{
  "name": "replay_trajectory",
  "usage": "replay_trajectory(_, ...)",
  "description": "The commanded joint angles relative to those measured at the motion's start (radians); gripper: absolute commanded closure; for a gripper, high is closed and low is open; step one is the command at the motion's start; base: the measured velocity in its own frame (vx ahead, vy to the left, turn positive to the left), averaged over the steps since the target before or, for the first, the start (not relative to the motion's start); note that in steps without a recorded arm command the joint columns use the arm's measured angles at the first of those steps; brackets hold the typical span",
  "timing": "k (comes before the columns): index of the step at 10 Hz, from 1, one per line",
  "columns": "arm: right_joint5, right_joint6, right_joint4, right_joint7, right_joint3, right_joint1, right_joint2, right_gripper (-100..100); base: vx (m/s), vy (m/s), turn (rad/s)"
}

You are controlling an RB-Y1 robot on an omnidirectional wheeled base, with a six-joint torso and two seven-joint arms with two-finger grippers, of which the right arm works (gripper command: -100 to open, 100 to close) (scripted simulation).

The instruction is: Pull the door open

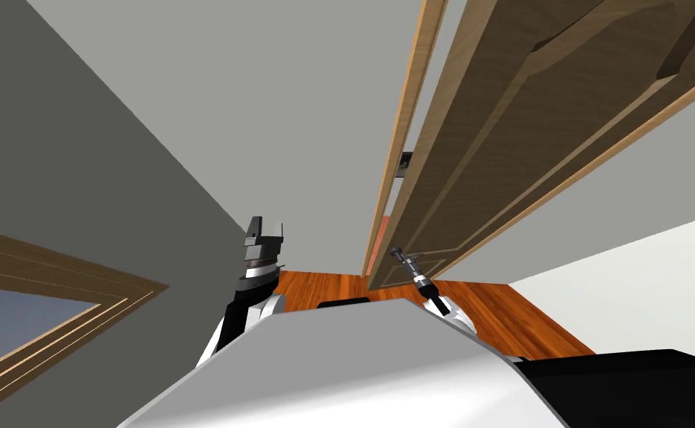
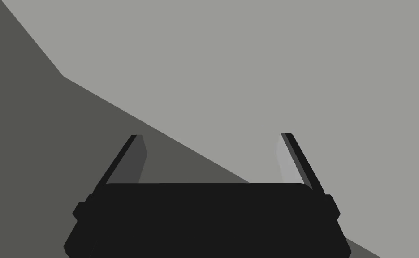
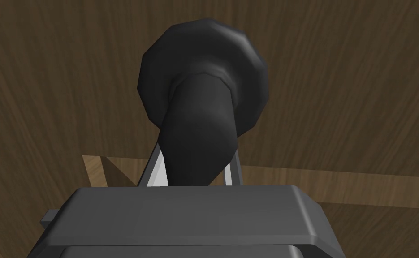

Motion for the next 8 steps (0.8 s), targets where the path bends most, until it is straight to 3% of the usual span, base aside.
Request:
replay_trajectory(1, 0.006, -0.028, 0.003, -0.013, 0.0, 0.012, -0.012, 100, -0.206, -0.089, 0.124)
replay_trajectory(2, 0.008, -0.042, 0.007, -0.02, 0.0, 0.02, -0.019, 100, -0.2, -0.08, 0.126)
replay_trajectory(3, 0.007, -0.029, 0.002, -0.016, 0.003, 0.015, -0.012, 100, -0.086, -0.029, 0.026)
replay_trajectory(4, 0.013, -0.056, 0.013, -0.025, 0.001, 0.029, -0.019, 100, -0.153, -0.061, 0.189)
replay_trajectory(8, 0.022, -0.115, 0.037, -0.039, -0.006, 0.051, -0.037, 100, -0.187, -0.083, 0.171)
